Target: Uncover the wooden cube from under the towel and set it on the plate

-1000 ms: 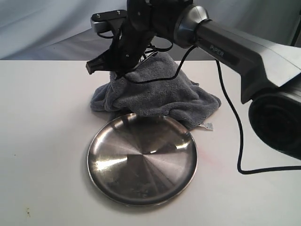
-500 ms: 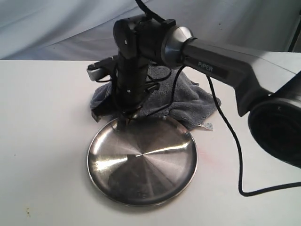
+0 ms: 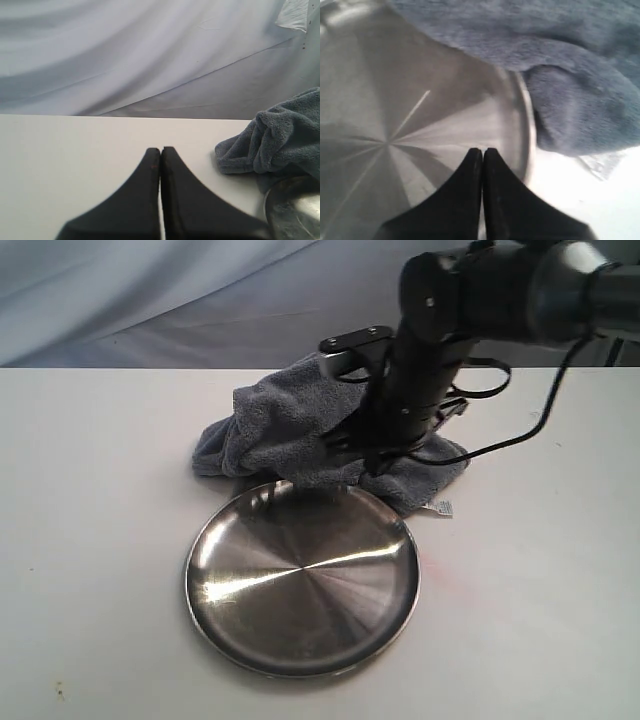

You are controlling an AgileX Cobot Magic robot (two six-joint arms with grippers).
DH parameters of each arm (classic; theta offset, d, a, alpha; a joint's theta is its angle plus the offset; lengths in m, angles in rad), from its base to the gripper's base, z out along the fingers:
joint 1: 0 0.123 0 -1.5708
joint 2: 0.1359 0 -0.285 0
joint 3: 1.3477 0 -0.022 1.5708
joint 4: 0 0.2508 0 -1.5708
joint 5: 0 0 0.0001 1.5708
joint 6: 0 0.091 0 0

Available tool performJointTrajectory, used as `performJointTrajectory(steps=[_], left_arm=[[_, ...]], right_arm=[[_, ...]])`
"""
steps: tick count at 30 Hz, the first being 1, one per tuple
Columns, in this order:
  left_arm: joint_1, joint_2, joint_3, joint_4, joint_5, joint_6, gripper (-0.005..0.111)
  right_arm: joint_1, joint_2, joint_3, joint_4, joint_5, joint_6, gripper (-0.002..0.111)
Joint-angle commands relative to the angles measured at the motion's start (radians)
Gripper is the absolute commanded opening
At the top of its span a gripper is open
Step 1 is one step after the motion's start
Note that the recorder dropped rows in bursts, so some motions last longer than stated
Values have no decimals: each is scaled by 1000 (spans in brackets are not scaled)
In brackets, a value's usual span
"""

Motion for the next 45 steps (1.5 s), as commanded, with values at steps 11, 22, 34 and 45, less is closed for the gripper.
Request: performJointTrajectory(steps=[11, 22, 34, 45], left_arm=[[-1, -2, 4, 1, -4, 2, 1], [-1, -2, 4, 1, -4, -3, 1], [-1, -2, 4, 1, -4, -1, 1], [-1, -2, 4, 1, -4, -3, 1]], right_arm=[[-196, 7, -43, 2, -269, 8, 0], [-187, 240, -432, 69, -123, 72, 0], [-70, 342, -631, 69, -119, 90, 0], [64, 348, -659, 69, -13, 46, 0]])
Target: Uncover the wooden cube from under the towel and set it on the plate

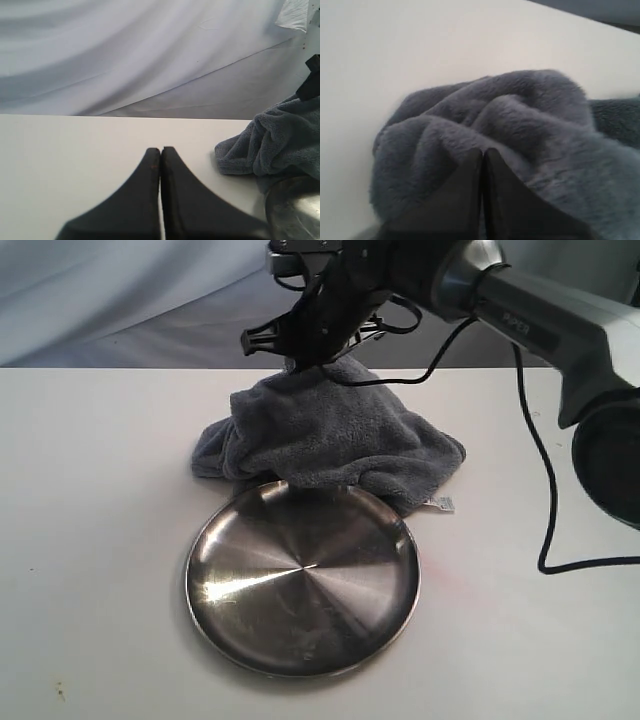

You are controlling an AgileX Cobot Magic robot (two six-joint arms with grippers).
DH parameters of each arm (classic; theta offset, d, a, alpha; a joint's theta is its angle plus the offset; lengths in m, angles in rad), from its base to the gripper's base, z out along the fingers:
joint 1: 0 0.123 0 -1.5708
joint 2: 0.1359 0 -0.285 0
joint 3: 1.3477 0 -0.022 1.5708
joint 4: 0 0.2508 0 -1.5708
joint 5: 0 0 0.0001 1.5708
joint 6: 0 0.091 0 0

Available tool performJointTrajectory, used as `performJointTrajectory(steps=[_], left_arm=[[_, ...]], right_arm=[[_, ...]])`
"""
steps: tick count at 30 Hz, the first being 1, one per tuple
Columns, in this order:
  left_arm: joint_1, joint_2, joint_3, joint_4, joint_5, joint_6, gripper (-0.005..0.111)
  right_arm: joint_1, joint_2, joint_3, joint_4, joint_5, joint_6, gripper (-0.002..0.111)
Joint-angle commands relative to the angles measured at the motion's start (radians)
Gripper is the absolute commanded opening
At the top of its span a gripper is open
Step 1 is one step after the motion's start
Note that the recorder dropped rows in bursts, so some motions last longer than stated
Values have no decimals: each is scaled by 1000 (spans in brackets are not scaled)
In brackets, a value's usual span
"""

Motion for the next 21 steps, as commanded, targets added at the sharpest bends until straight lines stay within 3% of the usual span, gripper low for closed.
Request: performJointTrajectory(steps=[1, 10, 14, 18, 21], left_arm=[[-1, -2, 4, 1, -4, -3, 1], [-1, -2, 4, 1, -4, -3, 1], [-1, -2, 4, 1, -4, -1, 1], [-1, -2, 4, 1, -4, -1, 1], [-1, -2, 4, 1, -4, -3, 1]], right_arm=[[58, -2, -5, 5, 88, -37, 0], [175, -4, -5, -3, 333, -101, 0], [206, -8, 12, -11, 344, -105, 0], [221, -61, 174, -30, 344, -105, 0], [214, -171, 422, -108, 313, -105, 0]])
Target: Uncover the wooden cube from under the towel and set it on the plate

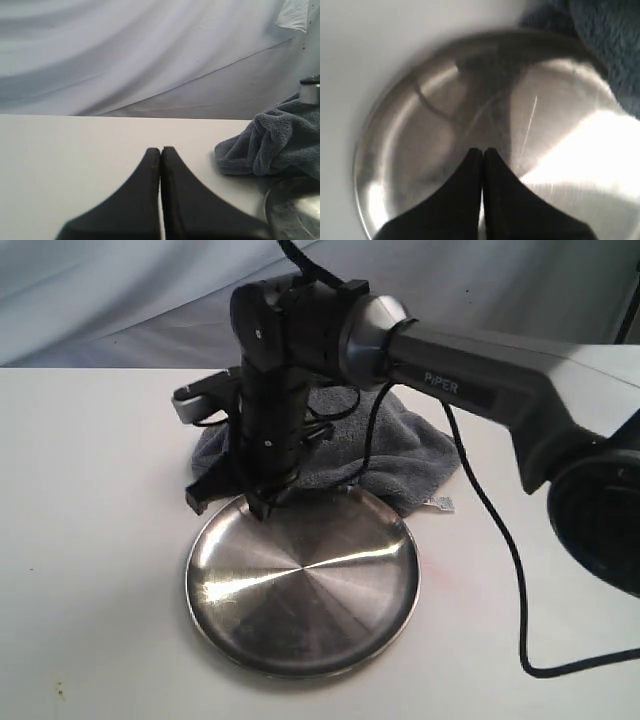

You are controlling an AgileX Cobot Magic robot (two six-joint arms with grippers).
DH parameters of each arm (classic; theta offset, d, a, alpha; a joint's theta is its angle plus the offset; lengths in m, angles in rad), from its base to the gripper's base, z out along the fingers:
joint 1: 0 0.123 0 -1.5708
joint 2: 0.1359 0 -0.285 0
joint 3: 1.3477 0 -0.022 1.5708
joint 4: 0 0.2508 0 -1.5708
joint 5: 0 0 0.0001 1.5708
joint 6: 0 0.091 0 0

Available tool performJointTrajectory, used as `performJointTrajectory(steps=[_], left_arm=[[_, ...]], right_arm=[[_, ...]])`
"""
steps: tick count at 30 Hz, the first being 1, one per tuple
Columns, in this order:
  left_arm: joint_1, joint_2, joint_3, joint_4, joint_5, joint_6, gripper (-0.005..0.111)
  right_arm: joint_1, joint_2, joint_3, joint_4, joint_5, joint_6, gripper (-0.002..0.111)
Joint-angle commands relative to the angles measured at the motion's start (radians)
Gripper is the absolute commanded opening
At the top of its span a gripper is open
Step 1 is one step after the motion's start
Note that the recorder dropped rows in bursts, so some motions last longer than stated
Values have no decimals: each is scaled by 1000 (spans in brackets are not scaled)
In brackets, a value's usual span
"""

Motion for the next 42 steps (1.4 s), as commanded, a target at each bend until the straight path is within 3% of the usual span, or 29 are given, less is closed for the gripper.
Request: performJointTrajectory(steps=[1, 7, 11, 17, 28, 42], left_arm=[[-1, -2, 4, 1, -4, -3, 1], [-1, -2, 4, 1, -4, -1, 1], [-1, -2, 4, 1, -4, -1, 1], [-1, -2, 4, 1, -4, -3, 1], [-1, -2, 4, 1, -4, -2, 1], [-1, -2, 4, 1, -4, -2, 1]], right_arm=[[-20, -160, 290, -95, -82, -10, 0], [-236, -365, 616, -95, -367, 24, 0], [-347, -369, 621, -87, -461, 42, 0], [-380, -361, 598, -89, -714, 62, 0], [-376, -1, -97, -35, -353, 128, 0], [-191, 14, -162, -9, -306, 42, 0]])
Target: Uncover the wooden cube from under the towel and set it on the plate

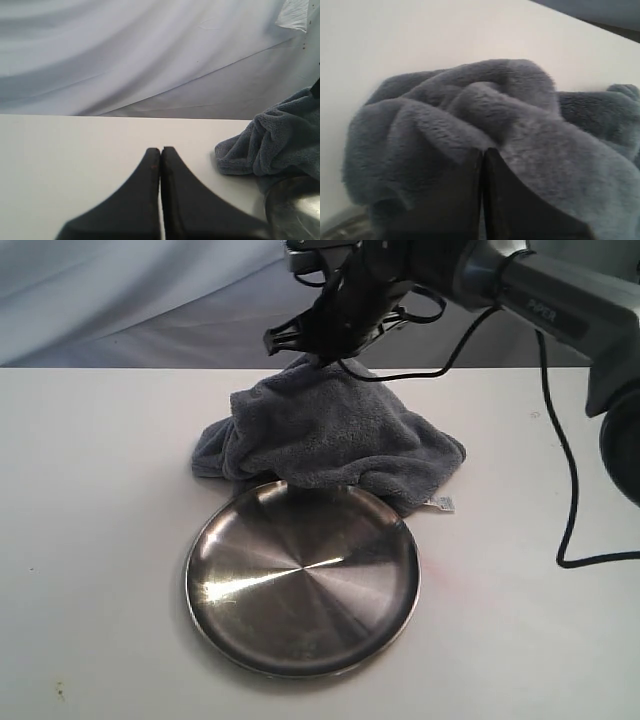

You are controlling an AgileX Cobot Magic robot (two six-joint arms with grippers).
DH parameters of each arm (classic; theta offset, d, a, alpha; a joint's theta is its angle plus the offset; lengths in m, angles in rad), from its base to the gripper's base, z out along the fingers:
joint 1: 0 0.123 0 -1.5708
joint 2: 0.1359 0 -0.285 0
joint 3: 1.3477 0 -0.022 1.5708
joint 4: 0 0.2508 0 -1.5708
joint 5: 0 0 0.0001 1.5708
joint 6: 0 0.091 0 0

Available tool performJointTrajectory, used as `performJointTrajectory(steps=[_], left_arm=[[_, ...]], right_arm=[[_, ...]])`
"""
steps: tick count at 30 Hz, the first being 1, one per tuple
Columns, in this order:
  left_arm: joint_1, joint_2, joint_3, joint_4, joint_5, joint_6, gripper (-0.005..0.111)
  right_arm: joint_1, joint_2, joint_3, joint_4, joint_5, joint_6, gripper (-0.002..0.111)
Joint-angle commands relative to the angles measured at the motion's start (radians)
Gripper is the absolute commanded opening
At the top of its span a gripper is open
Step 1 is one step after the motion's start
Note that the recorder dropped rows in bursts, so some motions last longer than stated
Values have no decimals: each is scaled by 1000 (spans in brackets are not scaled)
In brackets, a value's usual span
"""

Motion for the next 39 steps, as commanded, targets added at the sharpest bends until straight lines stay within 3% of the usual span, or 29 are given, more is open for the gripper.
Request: performJointTrajectory(steps=[1, 10, 16, 22, 28, 32, 39], left_arm=[[-1, -2, 4, 1, -4, -2, 1], [-1, -2, 4, 1, -4, -1, 1], [-1, -2, 4, 1, -4, -3, 1], [-1, -2, 4, 1, -4, -3, 1], [-1, -2, 4, 1, -4, -1, 1], [-1, -2, 4, 1, -4, -1, 1], [-1, -2, 4, 1, -4, -3, 1]], right_arm=[[65, -5, -6, 24, 37, -27, 0], [194, -5, 21, 23, 308, -154, 0], [226, -25, 180, 20, 293, -148, 0], [204, -173, 489, -52, 112, -115, 0], [80, -379, 757, -78, -142, 0, 0], [0, -442, 803, -42, -305, 84, 0], [-9, -443, 797, -21, -614, 89, 0]])
